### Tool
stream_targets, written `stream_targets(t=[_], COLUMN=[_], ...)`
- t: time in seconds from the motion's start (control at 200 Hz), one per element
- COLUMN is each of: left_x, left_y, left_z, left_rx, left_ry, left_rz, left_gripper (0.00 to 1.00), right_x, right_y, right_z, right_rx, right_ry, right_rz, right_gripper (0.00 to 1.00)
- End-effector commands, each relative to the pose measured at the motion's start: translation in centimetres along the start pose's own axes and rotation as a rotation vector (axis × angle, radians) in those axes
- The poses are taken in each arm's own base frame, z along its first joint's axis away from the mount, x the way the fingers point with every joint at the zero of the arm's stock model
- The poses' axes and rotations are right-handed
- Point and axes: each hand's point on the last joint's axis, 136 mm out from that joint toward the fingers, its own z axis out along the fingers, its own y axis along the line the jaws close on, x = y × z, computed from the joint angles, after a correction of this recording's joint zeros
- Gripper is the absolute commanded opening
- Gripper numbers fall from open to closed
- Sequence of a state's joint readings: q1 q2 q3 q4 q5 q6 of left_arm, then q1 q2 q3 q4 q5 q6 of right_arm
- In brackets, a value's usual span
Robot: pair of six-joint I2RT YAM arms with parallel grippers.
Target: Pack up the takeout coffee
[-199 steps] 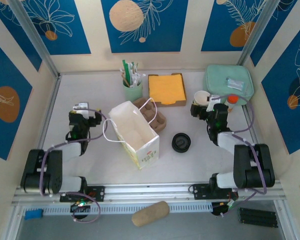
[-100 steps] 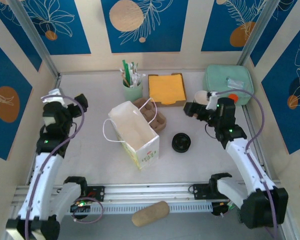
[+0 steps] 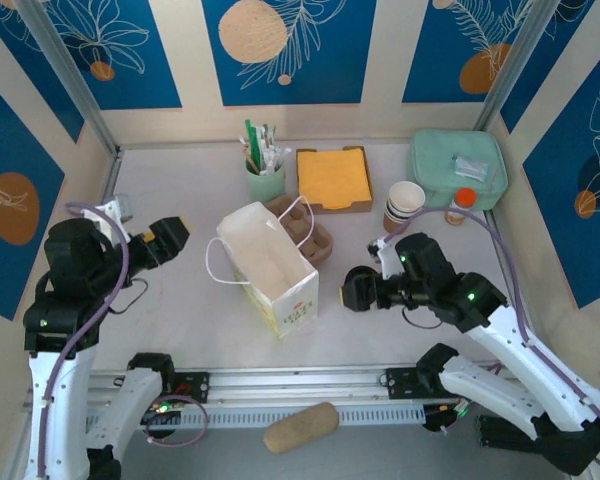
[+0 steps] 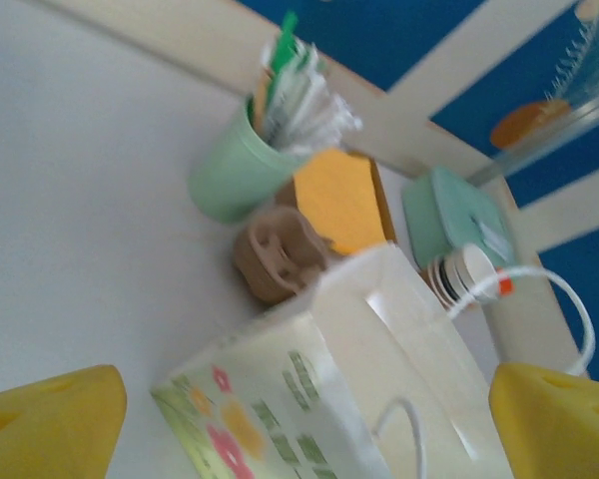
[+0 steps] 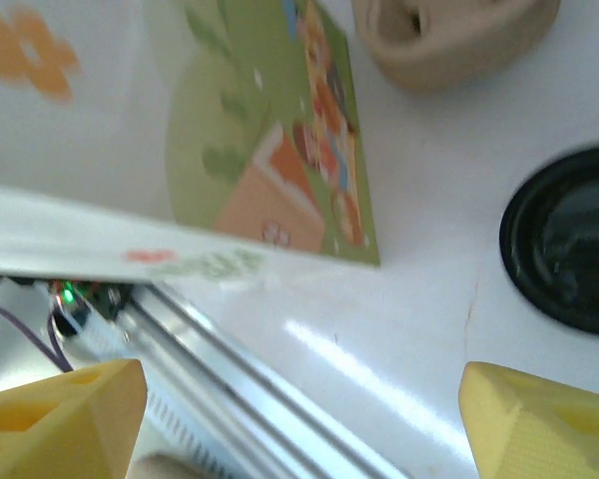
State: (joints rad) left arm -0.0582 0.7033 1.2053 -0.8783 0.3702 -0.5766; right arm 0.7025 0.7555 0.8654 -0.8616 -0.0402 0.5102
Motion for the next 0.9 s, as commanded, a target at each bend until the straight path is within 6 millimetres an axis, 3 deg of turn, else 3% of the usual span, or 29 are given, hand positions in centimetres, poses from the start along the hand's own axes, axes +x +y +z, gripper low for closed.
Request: stream_targets(t=[0.0, 0.185, 0.335, 0.5, 0.66, 0.775, 0.895], left_x=[2.1, 3.0, 4.8, 5.3, 4.3, 3.5, 2.9], left_y=[-2.0, -2.7, -2.9, -1.9, -0.4, 0.6, 1.1], left_z=[-0.2, 1.2, 3.4, 5.1, 4.6, 3.7, 3.1], left_rx=[0.104, 0.112, 0.074, 0.005, -0.074, -0.126, -0.160], left_ry=[0.120, 0.189, 0.259, 0.265, 0.189, 0.130, 0.094], left_rz=[-0.051, 0.001, 0.093, 0.139, 0.135, 0.135, 0.145], left_gripper=[0.92, 0.89, 0.83, 0.59, 0.32, 0.33, 0.48], right_x=[3.8, 6.7, 6.6, 5.3, 3.3, 2.0, 0.3], right_y=[-0.4, 0.9, 1.3, 1.9, 2.9, 3.7, 4.6], right_z=[1.1, 4.8, 6.6, 8.5, 10.6, 12.5, 14.4], right_rx=[0.065, 0.057, 0.053, 0.033, -0.006, -0.027, -0.043], right_ry=[0.156, 0.310, 0.307, 0.303, 0.300, 0.301, 0.284], right_rz=[0.027, -0.018, -0.055, -0.113, -0.163, -0.191, -0.210], right_gripper=[0.82, 0.79, 0.80, 0.80, 0.79, 0.78, 0.77])
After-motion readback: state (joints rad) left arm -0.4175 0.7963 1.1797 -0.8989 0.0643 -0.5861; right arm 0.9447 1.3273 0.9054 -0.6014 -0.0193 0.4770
